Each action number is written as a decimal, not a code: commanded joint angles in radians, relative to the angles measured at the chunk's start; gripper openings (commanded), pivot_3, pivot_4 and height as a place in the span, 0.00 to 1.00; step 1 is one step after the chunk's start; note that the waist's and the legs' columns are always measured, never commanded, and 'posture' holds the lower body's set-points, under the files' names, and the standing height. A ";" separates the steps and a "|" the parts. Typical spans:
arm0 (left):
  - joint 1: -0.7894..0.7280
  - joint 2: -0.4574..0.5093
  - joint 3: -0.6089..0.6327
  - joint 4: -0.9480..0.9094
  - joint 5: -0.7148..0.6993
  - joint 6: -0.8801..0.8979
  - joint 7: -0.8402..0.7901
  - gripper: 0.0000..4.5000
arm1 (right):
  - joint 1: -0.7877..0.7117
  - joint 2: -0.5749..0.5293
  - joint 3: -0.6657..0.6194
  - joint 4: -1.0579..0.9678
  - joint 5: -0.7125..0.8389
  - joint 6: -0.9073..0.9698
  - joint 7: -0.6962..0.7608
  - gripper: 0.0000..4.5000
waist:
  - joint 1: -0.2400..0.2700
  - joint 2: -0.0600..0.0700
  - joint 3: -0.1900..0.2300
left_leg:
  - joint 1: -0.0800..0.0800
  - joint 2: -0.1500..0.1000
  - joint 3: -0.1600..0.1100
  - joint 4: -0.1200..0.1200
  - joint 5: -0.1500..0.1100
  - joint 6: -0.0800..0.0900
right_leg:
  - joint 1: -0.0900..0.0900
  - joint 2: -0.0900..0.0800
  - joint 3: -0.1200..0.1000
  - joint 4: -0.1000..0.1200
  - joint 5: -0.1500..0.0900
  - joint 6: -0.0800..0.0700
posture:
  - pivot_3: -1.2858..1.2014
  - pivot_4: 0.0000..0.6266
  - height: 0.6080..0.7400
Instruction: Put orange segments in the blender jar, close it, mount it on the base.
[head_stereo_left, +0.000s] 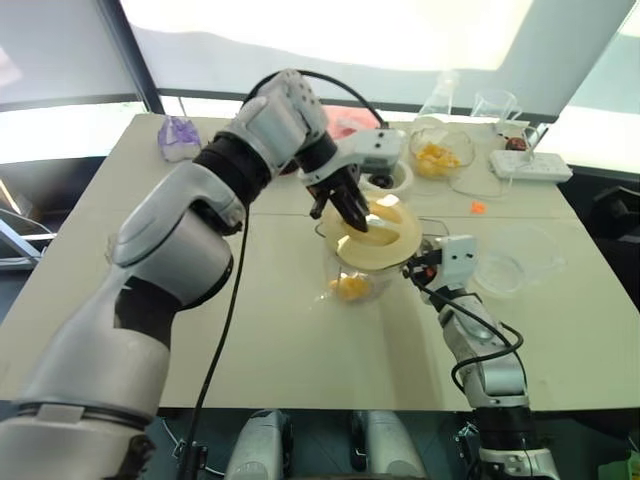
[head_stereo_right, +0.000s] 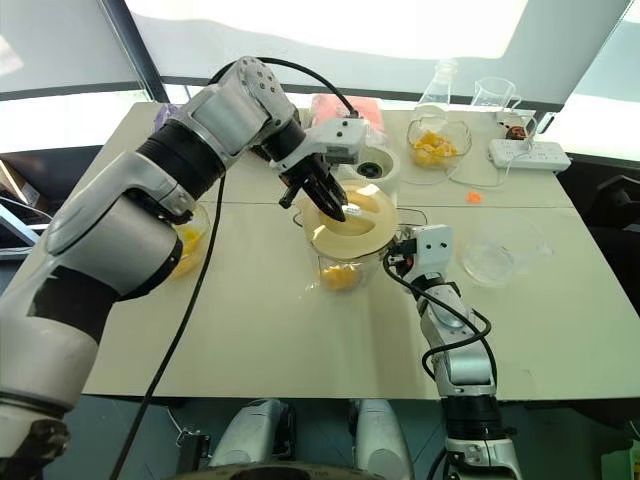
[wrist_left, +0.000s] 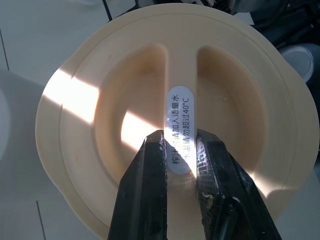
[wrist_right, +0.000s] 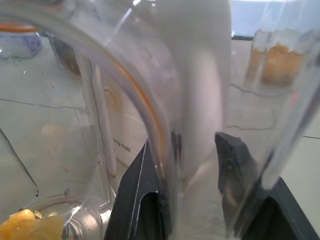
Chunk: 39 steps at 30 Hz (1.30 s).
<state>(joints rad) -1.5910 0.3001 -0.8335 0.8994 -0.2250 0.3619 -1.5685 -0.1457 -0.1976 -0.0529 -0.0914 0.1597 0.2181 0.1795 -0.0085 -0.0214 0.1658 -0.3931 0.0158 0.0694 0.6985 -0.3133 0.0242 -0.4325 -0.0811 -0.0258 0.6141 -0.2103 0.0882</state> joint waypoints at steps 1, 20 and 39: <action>0.069 -0.036 0.010 -0.042 0.053 0.112 -0.046 0.05 | -0.004 0.002 -0.046 -0.030 -0.024 -0.002 -0.060 0.21 | -0.001 0.000 0.000 | 0.000 0.000 0.000 0.000 0.000 0.000 | 0.000 0.000 0.000 0.000 0.000 0.000 | 0.52 0.24 1.00; 0.228 -0.127 0.185 -0.241 0.248 0.582 0.185 0.05 | -0.007 0.007 -0.050 -0.028 -0.044 -0.013 -0.091 0.21 | 0.022 0.011 -0.009 | 0.005 -0.005 -0.015 0.002 0.003 0.003 | 0.014 0.000 0.000 -0.001 0.000 0.000 | 0.52 0.24 1.00; 0.227 -0.108 0.195 -0.142 0.329 0.368 0.116 0.29 | -0.007 0.001 -0.052 -0.016 -0.045 -0.028 -0.071 0.21 | 0.021 0.014 -0.011 | 0.016 -0.006 -0.020 0.001 0.003 0.002 | 0.022 -0.003 -0.003 -0.005 -0.005 0.006 | 0.52 0.24 1.00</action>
<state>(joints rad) -1.4212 0.2117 -0.5663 0.6801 0.0651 0.7376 -1.4422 -0.1325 -0.1850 -0.0808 -0.0744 0.1333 0.2288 0.1254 0.0120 -0.0070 0.1549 -0.3769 0.0100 0.0496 0.6986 -0.3104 0.0266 -0.4104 -0.0842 -0.0290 0.6086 -0.2150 0.0943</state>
